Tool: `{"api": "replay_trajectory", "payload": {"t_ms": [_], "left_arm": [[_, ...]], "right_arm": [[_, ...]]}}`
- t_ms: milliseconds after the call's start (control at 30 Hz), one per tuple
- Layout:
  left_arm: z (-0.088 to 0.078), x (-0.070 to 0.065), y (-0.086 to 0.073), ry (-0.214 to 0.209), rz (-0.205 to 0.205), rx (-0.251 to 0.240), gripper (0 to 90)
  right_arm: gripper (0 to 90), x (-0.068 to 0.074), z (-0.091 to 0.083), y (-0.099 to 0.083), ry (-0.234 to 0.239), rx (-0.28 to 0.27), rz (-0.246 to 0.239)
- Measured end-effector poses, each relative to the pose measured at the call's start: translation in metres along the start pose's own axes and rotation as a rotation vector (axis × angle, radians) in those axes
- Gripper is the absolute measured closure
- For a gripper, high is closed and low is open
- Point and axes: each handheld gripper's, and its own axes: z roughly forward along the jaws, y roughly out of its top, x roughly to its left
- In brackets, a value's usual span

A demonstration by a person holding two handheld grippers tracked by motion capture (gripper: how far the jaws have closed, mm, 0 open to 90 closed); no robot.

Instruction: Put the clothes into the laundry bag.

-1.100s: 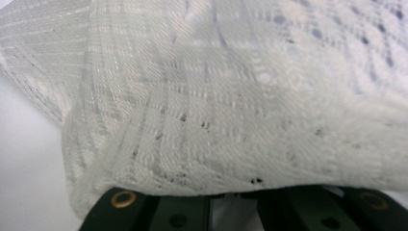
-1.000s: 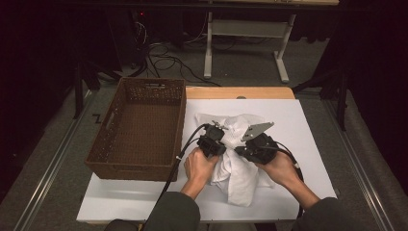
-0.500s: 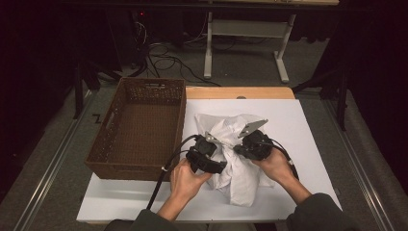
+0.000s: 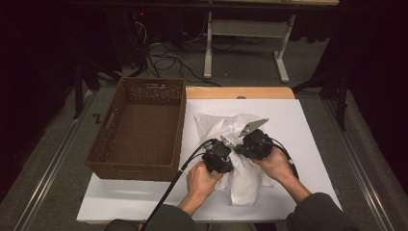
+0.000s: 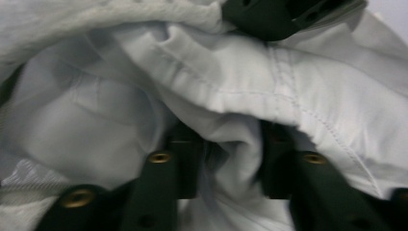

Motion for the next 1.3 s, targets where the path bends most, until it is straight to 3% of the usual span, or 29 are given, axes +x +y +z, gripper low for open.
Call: {"api": "replay_trajectory", "payload": {"t_ms": [67,200,267,333,400,567,733,900,1067,1200,1300], "left_arm": [[-0.003,-0.002,0.001,0.000,0.018,-0.013,79.7],[-0.007,0.000,0.008,0.013,-0.002,-0.036,83.6],[-0.004,0.004,0.013,0.020,-0.022,-0.031,83.9],[-0.001,0.011,0.018,0.017,-0.075,-0.045,83.9],[0.003,0.018,0.021,0.039,-0.110,-0.062,83.7],[0.014,0.034,0.023,0.072,-0.164,-0.073,80.7],[0.003,0.030,0.020,0.090,-0.116,-0.065,62.3],[-0.024,0.021,0.006,0.103,-0.066,-0.065,47.1],[-0.040,0.013,-0.009,0.039,-0.053,-0.072,40.6],[-0.038,0.005,-0.013,-0.003,-0.035,-0.036,36.4],[-0.024,0.000,-0.009,0.004,-0.010,0.012,35.5]], "right_arm": [[89.7,0.000,-0.002,0.000,0.007,-0.013,0.003],[90.0,0.006,-0.015,0.001,0.019,-0.061,-0.011],[90.0,0.011,-0.022,0.002,0.025,-0.084,-0.038],[90.0,0.015,-0.028,0.003,0.046,-0.093,-0.048],[90.0,0.017,-0.031,0.002,0.059,-0.104,-0.043],[90.0,0.014,-0.026,-0.002,0.067,-0.067,-0.020],[89.6,0.008,-0.012,-0.004,0.039,-0.030,-0.001],[89.5,0.004,-0.004,-0.005,0.020,-0.005,0.010],[89.6,0.001,0.001,-0.004,0.006,0.006,0.002],[89.6,0.000,0.007,0.000,0.002,0.009,0.005],[89.6,0.000,0.011,0.002,-0.001,0.010,0.002]]}}
